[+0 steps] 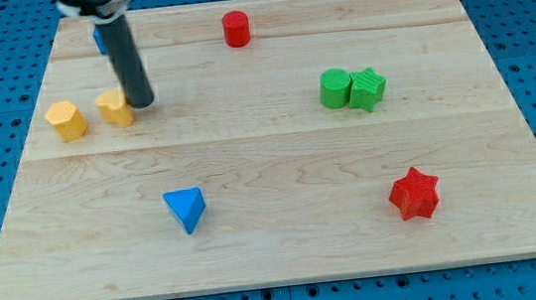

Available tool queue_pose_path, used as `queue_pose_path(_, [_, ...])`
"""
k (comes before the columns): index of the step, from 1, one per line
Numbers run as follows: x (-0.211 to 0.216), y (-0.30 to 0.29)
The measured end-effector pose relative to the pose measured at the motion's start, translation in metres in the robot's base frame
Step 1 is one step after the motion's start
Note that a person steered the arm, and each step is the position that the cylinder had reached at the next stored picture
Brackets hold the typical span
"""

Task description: Place blue cube above blue triangle

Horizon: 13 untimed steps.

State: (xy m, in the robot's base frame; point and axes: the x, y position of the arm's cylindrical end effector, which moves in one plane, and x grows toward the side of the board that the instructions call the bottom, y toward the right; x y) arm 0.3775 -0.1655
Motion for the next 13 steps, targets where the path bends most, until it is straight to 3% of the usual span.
queue_pose_path(1, [0.001, -0.031])
queue_pose_path(2, [-0.007, -0.014])
queue_pose_path(4, [-0.097, -0.051])
queue_pose_path(5, [-0.123, -0.079])
queue_pose_path(6, [-0.143, -0.054])
queue_pose_path(7, [-0.169, -0.065])
queue_pose_path(8, [-0.176, 0.004])
queue_pose_path(9, [-0.156, 0.038])
queue_pose_path(10, [-0.133, -0.006])
queue_pose_path(12, [-0.094, 0.031])
queue_pose_path(13, [-0.048, 0.041])
